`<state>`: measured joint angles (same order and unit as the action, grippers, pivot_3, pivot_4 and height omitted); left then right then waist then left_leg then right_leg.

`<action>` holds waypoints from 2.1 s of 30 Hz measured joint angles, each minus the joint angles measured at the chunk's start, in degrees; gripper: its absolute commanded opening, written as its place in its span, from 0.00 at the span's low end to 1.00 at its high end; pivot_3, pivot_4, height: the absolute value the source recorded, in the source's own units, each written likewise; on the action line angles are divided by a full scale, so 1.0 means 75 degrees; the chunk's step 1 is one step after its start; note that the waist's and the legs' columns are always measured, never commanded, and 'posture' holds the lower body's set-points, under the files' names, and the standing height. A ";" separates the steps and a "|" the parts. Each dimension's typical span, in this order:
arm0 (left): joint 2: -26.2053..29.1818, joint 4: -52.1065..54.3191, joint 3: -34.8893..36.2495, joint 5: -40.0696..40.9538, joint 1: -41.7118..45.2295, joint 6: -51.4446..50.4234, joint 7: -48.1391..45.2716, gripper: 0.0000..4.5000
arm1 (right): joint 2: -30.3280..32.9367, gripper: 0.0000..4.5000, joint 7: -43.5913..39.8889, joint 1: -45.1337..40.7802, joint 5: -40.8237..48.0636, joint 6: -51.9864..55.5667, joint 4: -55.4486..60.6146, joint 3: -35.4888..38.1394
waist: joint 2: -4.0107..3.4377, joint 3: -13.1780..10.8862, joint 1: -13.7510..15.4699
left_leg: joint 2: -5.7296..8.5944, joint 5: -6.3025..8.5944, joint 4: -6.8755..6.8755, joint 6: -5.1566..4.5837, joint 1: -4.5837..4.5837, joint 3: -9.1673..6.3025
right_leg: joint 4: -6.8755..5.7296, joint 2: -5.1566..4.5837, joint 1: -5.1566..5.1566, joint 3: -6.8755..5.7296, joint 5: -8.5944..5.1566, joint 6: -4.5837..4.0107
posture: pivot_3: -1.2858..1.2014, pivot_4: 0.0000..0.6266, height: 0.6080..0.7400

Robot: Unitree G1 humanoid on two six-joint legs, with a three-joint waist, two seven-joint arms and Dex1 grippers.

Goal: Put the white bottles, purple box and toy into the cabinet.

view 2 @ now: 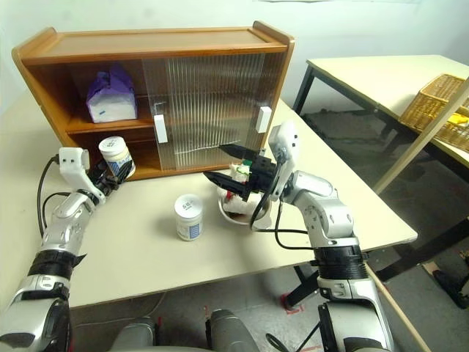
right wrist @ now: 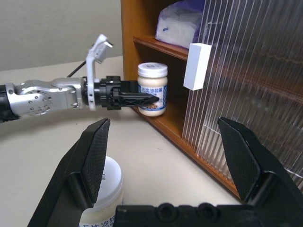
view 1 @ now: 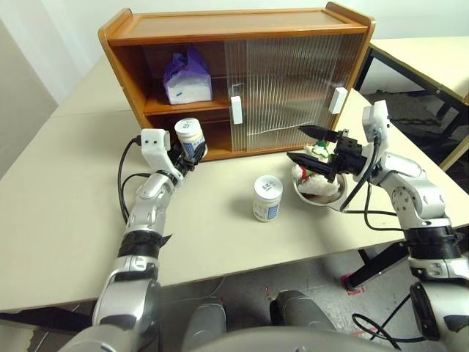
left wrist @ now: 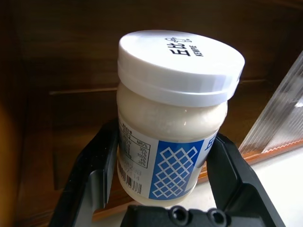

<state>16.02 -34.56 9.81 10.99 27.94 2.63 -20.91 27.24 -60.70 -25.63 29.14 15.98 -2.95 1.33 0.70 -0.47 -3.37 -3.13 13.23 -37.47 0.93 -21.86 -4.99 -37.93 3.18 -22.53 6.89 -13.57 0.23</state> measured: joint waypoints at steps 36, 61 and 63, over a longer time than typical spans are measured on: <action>-0.0661 -0.4692 0.0023 -0.0923 0.2685 0.1567 0.1972 0.68 | 0.0097 1.00 0.0161 0.0160 0.0003 0.0006 0.0215 0.0012 | 0.0005 -0.0005 -0.0206 | 0.0016 0.0007 -0.0044 -0.0023 0.0003 0.0000 | 0.0014 -0.0002 0.0025 0.0007 0.0016 0.0054 | 0.46 0.00 1.00; -0.0668 -0.1530 0.0094 -0.0339 0.0172 0.2027 0.0892 1.00 | 0.0064 1.00 0.0012 0.0139 0.0003 0.0005 0.0071 -0.0003 | 0.0005 -0.0005 -0.0198 | 0.0032 0.0009 -0.0040 -0.0020 0.0000 0.0000 | 0.0015 -0.0002 0.0026 0.0006 0.0014 0.0056 | 0.48 0.00 1.00; -0.0650 -0.0732 0.0090 -0.0304 -0.0338 0.1790 0.0941 1.00 | 0.0057 1.00 -0.0014 0.0131 0.0003 0.0005 0.0032 -0.0007 | 0.0005 -0.0005 -0.0187 | 0.0037 0.0009 -0.0039 -0.0020 0.0001 0.0000 | 0.0015 -0.0003 0.0026 0.0007 0.0014 0.0056 | 0.48 0.00 1.00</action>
<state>11.15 -40.04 10.48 8.71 25.40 16.06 -13.85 27.67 -60.81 -24.65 29.16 16.02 -2.70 1.28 0.74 -0.50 -4.77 -2.86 13.30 -37.77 0.78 -21.86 -5.00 -37.82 3.16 -22.34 6.93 -13.46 0.65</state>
